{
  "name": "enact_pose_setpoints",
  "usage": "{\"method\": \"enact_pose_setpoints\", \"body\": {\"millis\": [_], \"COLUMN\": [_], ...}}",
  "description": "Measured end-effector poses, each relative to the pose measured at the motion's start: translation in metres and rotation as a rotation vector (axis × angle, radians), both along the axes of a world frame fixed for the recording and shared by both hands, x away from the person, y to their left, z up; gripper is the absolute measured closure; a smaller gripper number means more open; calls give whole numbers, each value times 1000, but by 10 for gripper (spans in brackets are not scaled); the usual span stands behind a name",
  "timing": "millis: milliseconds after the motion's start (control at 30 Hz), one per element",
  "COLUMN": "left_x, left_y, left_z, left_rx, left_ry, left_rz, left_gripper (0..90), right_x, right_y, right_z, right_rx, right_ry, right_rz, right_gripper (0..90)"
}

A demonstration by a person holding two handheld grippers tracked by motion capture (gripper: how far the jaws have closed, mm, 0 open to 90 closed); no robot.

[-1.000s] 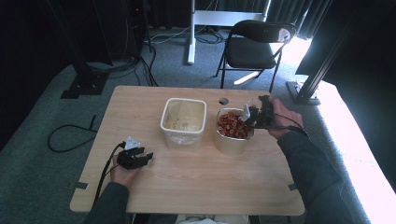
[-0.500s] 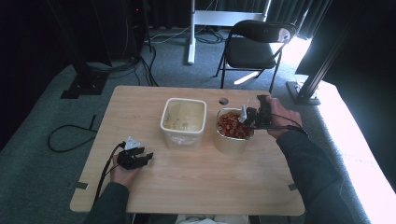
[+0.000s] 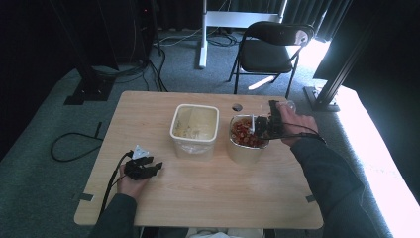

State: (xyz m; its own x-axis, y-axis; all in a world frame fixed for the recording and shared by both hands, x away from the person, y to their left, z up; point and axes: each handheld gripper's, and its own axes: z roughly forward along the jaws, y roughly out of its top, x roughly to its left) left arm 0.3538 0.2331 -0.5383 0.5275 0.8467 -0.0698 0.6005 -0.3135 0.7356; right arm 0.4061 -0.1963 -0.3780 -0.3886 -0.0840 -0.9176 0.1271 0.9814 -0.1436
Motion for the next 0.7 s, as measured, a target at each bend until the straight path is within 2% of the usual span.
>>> {"method": "enact_pose_setpoints", "body": {"millis": [167, 267, 500, 600, 700], "left_x": [0, 0, 0, 0, 0], "left_y": [0, 0, 0, 0, 0], "left_z": [0, 0, 0, 0, 0], "left_rx": [1, 1, 1, 2, 0], "left_ry": [2, 1, 2, 1, 0], "left_rz": [-1, -1, -1, -1, -1], "left_gripper": [489, 489, 489, 489, 489], "right_x": [-1, -2, -3, -4, -4], "right_y": [4, 6, 9, 11, 13], "right_z": [0, -1, -2, -3, -4], "right_rx": [-45, -90, -124, -158, -159], "right_ry": [-16, -27, -42, -49, -51], "right_rz": [9, 19, 26, 30, 33], "right_gripper": [352, 352, 352, 352, 352]}}
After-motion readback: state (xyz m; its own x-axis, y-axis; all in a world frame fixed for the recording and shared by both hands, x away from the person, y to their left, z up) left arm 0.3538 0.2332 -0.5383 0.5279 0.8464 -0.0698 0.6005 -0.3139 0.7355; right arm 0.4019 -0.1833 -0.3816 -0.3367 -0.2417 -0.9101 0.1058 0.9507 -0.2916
